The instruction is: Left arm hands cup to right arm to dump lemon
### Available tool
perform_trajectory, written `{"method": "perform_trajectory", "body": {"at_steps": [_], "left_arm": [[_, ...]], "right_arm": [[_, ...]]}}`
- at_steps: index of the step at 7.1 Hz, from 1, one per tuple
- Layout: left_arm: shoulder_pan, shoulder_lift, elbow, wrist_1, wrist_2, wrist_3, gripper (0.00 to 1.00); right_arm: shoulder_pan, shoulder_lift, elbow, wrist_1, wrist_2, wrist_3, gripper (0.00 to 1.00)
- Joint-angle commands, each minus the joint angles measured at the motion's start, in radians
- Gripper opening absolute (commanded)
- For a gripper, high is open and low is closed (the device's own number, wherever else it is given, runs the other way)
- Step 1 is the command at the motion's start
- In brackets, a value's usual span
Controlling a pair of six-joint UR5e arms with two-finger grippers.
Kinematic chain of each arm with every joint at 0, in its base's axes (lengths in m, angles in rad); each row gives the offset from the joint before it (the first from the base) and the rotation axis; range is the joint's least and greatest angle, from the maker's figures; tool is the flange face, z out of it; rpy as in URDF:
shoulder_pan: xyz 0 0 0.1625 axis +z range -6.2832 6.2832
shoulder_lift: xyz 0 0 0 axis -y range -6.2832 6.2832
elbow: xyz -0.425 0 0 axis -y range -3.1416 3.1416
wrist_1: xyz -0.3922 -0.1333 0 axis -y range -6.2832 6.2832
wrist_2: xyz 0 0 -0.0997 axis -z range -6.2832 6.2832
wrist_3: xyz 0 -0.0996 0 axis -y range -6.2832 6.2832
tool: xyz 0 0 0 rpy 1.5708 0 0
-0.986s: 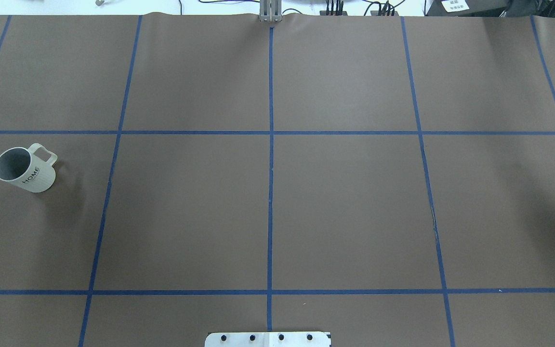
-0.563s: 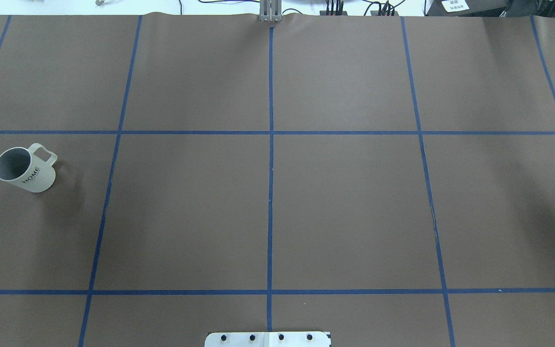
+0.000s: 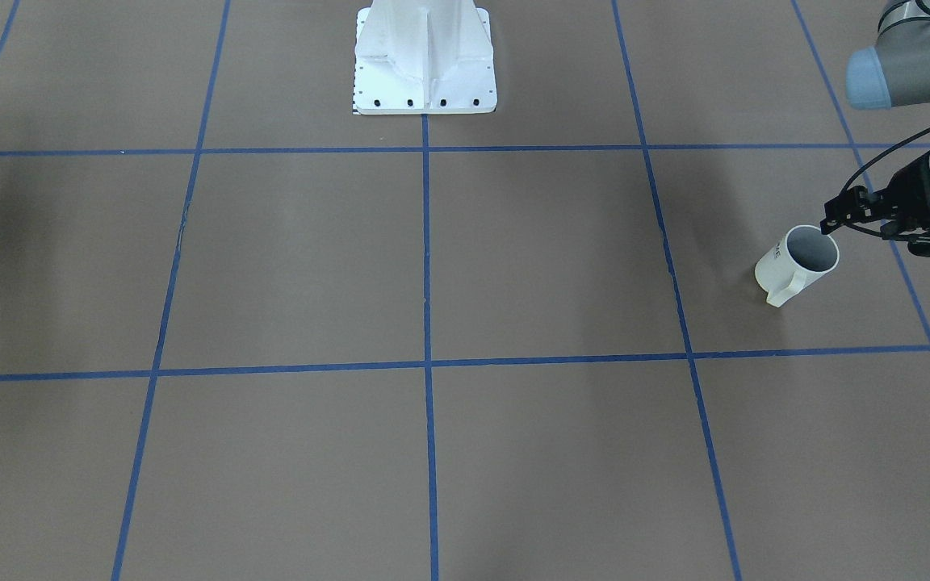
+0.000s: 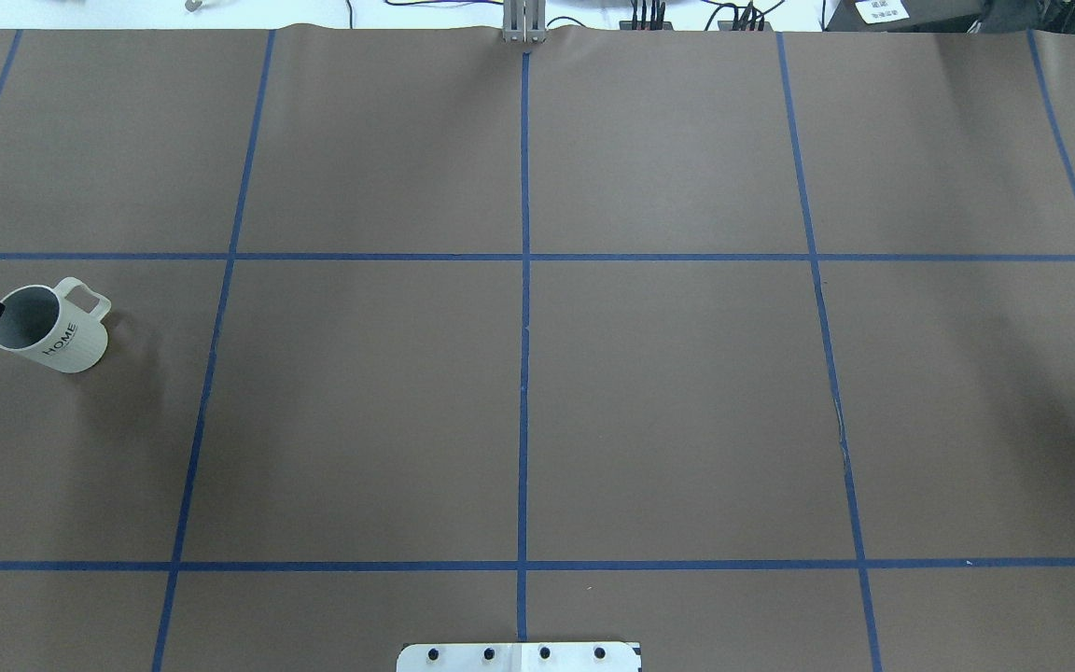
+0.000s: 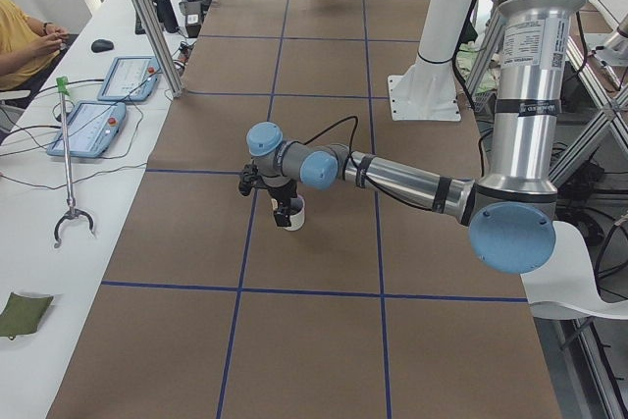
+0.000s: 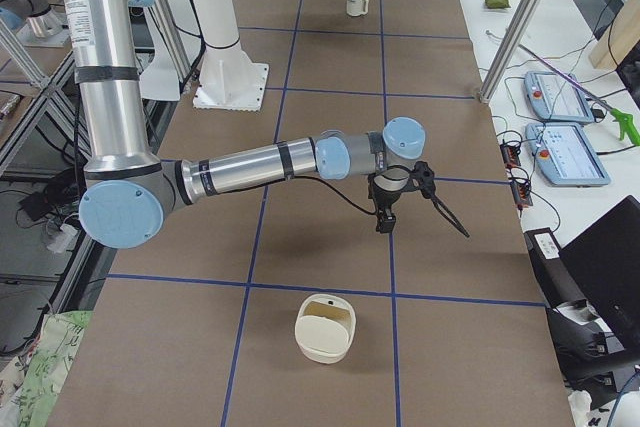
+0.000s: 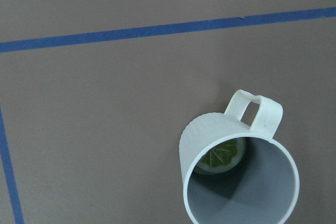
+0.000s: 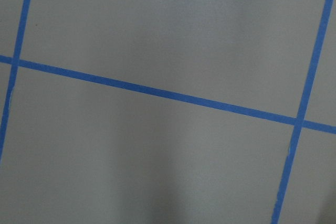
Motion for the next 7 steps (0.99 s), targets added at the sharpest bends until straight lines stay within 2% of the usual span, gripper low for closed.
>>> {"method": "perform_trajectory", "body": {"at_steps": [1,3,5,6,7], "left_arm": [[0.013,-0.012,0.016,-0.012,0.001,0.002,1.0],[0.022,-0.03,0.107,-0.113,0.0,-0.001,1.0],[0.025,-0.035,0.127,-0.138,0.0,-0.004,0.99],[0.028,-0.039,0.141,-0.141,-0.002,-0.004,0.92],[0.036,-0.039,0.141,-0.141,-0.002,-0.004,0.65]], "right_arm": [[-0.002,-0.005,-0.003,0.01,0.001,0.007,1.0],[-0.013,0.008,-0.018,0.01,0.001,0.007,1.0],[-0.016,0.006,-0.024,0.01,0.001,0.007,1.0],[-0.02,0.006,-0.03,0.011,0.001,0.006,1.0],[-0.02,0.006,-0.032,0.011,0.001,0.006,1.0]]}}
